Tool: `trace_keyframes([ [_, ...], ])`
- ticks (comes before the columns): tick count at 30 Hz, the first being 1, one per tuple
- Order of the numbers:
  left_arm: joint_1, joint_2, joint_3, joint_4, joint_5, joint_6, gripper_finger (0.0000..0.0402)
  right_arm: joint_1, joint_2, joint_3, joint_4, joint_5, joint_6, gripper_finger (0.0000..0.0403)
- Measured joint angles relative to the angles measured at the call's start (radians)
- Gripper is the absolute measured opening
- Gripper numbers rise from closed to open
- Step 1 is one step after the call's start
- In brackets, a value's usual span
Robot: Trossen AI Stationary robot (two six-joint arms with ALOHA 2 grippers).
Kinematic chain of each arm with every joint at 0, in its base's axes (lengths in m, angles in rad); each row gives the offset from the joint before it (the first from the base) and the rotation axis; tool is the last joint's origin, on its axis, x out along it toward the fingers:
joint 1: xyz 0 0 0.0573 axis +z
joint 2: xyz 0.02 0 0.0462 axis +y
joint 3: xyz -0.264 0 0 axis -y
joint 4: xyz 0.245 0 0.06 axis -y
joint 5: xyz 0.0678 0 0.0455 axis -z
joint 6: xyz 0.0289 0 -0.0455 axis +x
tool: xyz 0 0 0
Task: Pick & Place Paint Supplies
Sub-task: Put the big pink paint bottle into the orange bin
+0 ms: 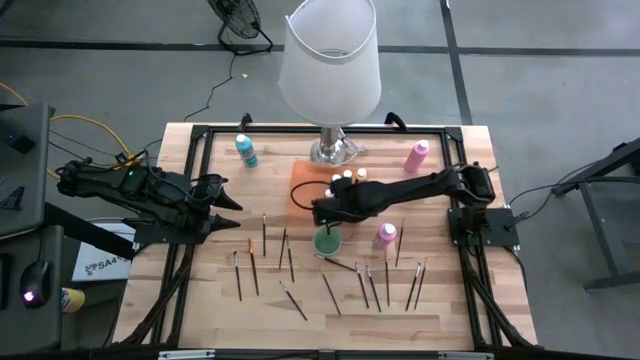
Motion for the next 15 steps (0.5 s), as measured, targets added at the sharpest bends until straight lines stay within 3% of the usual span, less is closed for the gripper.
trace_keyframes([
  [15,0.0,-0.005,0.0,-0.045,0.034,-0.02,0.0237,0.0,-0.091,0.0,-0.037,0.007,-0.014,0.0272],
])
